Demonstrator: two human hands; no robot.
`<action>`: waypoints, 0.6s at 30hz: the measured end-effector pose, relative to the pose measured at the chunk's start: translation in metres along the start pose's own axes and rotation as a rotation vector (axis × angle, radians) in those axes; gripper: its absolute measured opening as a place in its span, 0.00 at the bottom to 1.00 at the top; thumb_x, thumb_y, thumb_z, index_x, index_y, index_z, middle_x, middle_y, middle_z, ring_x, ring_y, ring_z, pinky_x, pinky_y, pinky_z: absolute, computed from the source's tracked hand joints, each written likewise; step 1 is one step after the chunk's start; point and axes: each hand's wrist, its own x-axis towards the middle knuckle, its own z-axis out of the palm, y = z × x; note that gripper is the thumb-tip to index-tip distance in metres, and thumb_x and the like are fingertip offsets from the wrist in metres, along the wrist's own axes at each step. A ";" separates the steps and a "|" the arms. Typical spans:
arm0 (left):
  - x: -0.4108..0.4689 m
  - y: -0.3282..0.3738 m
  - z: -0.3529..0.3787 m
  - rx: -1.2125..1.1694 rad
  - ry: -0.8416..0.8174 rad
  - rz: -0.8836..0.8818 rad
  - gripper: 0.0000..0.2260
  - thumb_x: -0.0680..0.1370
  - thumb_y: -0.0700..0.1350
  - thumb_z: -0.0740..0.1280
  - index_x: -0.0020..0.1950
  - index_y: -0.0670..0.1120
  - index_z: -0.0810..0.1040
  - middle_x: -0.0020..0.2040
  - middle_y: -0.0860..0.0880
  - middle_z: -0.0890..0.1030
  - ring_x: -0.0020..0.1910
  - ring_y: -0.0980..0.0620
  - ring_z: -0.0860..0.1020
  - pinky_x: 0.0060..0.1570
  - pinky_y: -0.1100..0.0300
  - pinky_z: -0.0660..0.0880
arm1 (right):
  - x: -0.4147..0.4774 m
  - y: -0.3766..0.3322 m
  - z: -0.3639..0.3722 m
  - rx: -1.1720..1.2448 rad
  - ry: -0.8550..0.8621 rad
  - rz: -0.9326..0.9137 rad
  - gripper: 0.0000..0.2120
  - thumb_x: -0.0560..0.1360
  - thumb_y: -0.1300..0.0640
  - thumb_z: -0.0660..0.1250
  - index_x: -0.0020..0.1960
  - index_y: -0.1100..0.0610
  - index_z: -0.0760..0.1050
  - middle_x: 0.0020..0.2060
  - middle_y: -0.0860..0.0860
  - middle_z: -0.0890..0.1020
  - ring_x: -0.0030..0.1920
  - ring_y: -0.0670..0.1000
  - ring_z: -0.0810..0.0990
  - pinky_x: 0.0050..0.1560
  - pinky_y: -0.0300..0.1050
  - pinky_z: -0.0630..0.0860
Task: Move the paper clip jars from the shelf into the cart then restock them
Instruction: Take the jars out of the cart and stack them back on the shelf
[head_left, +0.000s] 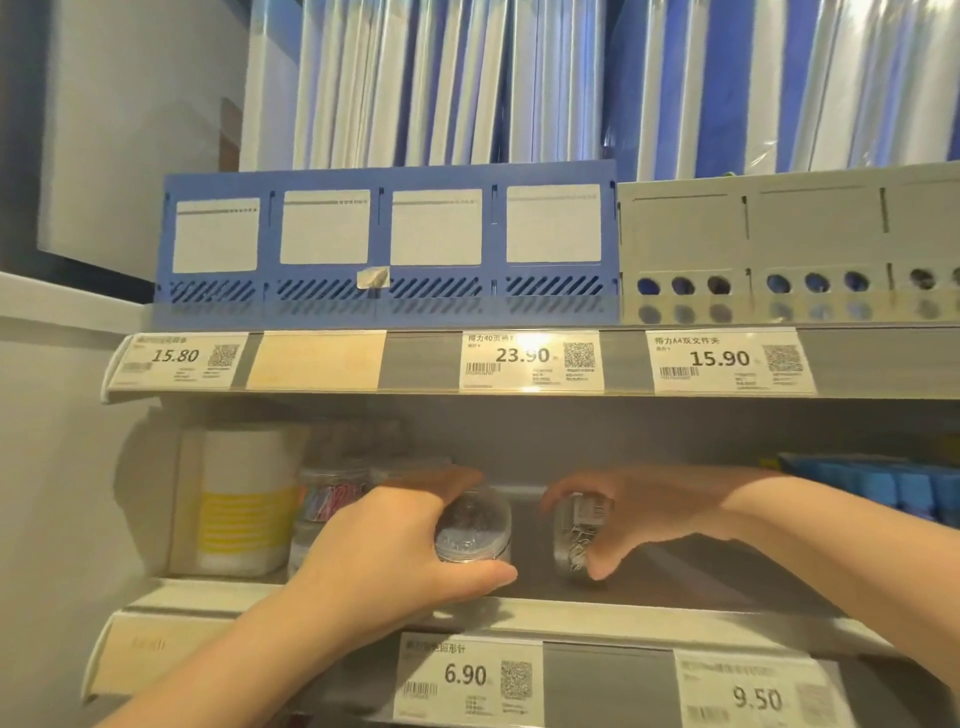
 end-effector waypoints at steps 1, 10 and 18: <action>0.000 0.000 0.000 0.004 0.002 0.002 0.38 0.59 0.75 0.55 0.68 0.64 0.62 0.60 0.66 0.75 0.59 0.63 0.73 0.57 0.61 0.73 | 0.000 0.001 -0.001 -0.015 0.002 -0.002 0.25 0.66 0.53 0.73 0.58 0.35 0.69 0.49 0.40 0.77 0.50 0.44 0.74 0.47 0.38 0.69; -0.005 -0.002 0.002 0.020 0.037 -0.018 0.39 0.58 0.77 0.50 0.68 0.68 0.57 0.57 0.65 0.77 0.57 0.62 0.74 0.54 0.64 0.72 | 0.008 -0.009 -0.002 -0.023 0.096 -0.137 0.18 0.68 0.53 0.74 0.51 0.49 0.67 0.45 0.43 0.72 0.42 0.43 0.70 0.38 0.37 0.65; -0.005 -0.002 -0.002 0.056 0.014 -0.066 0.39 0.57 0.76 0.51 0.67 0.68 0.58 0.56 0.64 0.77 0.57 0.61 0.74 0.52 0.63 0.73 | 0.036 0.005 0.011 0.108 0.099 -0.089 0.19 0.67 0.49 0.75 0.52 0.47 0.69 0.52 0.44 0.75 0.52 0.46 0.74 0.50 0.42 0.71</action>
